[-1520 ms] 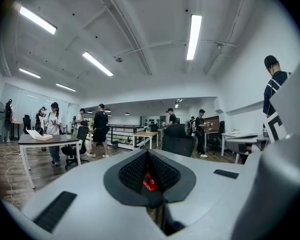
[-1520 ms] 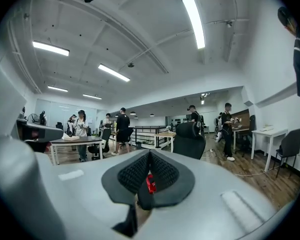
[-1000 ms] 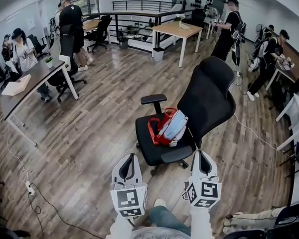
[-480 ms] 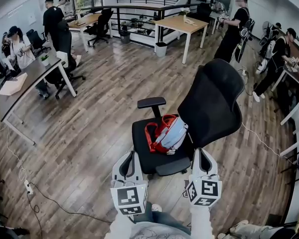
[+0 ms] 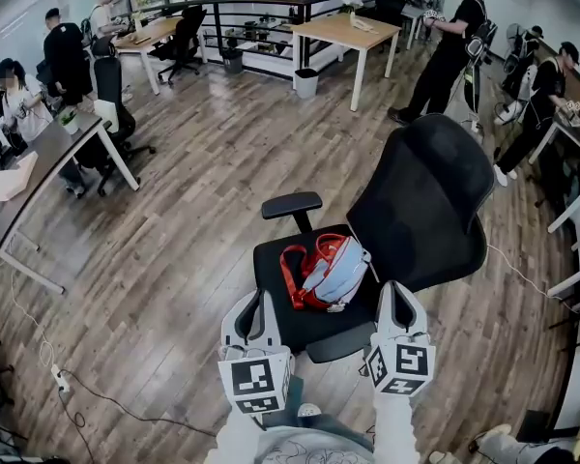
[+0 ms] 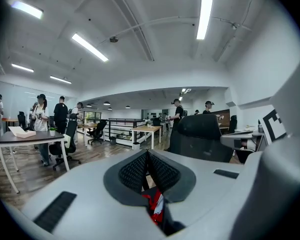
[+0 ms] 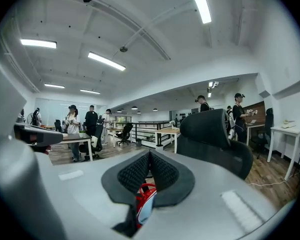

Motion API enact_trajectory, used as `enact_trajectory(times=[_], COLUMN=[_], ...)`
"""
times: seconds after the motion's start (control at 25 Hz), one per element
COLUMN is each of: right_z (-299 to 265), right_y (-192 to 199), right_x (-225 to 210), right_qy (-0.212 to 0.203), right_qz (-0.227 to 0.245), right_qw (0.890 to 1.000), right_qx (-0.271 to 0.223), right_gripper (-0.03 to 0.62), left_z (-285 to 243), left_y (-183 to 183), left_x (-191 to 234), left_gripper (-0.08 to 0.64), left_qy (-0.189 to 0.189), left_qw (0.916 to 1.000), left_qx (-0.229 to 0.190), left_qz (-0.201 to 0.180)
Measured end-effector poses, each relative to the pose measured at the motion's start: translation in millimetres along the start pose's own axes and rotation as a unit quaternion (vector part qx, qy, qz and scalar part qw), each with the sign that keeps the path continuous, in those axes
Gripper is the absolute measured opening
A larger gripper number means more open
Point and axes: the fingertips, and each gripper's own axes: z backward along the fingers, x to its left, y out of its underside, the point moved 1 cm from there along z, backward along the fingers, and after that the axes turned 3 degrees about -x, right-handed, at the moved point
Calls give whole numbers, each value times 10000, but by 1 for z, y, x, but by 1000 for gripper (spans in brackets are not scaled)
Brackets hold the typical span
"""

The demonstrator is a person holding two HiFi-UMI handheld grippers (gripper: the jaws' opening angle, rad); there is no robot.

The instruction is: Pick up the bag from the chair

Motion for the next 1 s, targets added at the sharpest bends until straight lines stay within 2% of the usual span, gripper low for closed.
enact_trajectory(times=[0.32, 0.6, 0.92, 1.0], right_z=[-74, -117, -166, -182], right_y=[18, 45, 72, 80], right_x=[8, 17, 16, 13], right_qy=[190, 355, 190, 78], right_qz=[-37, 98, 203, 160], right_qw=[9994, 9972, 9945, 9936], right_qx=[284, 655, 1006, 1117], right_gripper=[11, 11, 13, 89], left_z=[-76, -120, -169, -181], left_y=[9, 28, 54, 58], left_x=[26, 39, 37, 38], left_gripper=[6, 6, 6, 6], left_qy=[293, 609, 630, 544], left_qw=[9993, 9967, 9942, 9940], left_qx=[245, 537, 864, 941], left_qz=[6, 8, 81, 103])
